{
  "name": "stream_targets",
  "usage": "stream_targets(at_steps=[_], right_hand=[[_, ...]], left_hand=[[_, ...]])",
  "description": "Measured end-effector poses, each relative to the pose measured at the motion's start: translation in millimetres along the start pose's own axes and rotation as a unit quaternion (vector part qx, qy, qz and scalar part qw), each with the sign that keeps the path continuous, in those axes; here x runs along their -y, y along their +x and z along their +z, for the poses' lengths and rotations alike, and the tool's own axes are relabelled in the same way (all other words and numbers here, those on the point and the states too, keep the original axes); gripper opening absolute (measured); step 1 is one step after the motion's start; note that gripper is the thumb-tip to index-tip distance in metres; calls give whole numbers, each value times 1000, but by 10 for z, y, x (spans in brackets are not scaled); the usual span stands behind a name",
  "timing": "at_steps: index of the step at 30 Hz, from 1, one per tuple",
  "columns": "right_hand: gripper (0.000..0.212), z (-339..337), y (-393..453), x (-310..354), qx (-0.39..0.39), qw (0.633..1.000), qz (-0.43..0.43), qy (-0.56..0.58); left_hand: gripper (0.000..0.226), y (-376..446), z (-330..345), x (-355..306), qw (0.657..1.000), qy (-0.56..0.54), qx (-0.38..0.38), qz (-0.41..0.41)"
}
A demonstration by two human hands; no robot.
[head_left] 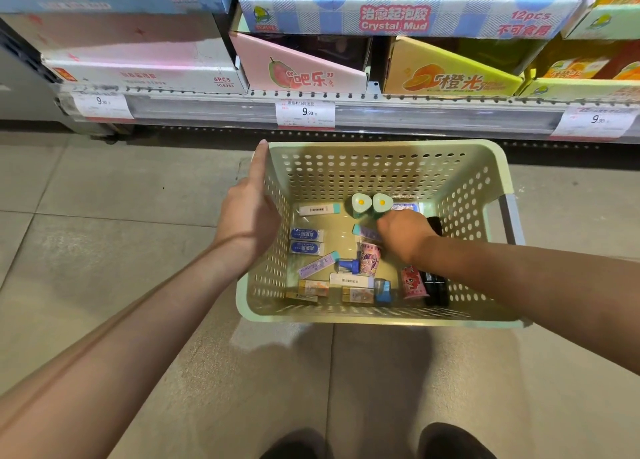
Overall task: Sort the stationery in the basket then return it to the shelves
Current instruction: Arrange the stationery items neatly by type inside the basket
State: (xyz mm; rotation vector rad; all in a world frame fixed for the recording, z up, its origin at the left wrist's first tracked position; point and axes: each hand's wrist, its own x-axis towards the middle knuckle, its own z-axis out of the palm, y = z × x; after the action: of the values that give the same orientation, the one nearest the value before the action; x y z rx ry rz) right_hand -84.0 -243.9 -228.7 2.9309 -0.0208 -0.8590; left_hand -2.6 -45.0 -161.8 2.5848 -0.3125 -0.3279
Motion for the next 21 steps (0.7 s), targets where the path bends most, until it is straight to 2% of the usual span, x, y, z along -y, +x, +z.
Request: stream_targets(at_steps=[9, 15, 18, 21], right_hand=[[24, 4, -57, -19, -1, 999, -43, -1], [19, -177, -176, 67, -17, 998, -57, -36], [23, -235, -201, 54, 20, 997, -27, -75], [29, -251, -70, -130, 26, 995, 31, -92]], left_hand=[[77, -2, 14, 20, 1000, -4, -4, 6], [77, -4, -3, 31, 1000, -2, -2, 13], [77, -17, -6, 17, 1000, -4, -3, 10], [76, -26, -10, 7, 1000, -5, -3, 13]])
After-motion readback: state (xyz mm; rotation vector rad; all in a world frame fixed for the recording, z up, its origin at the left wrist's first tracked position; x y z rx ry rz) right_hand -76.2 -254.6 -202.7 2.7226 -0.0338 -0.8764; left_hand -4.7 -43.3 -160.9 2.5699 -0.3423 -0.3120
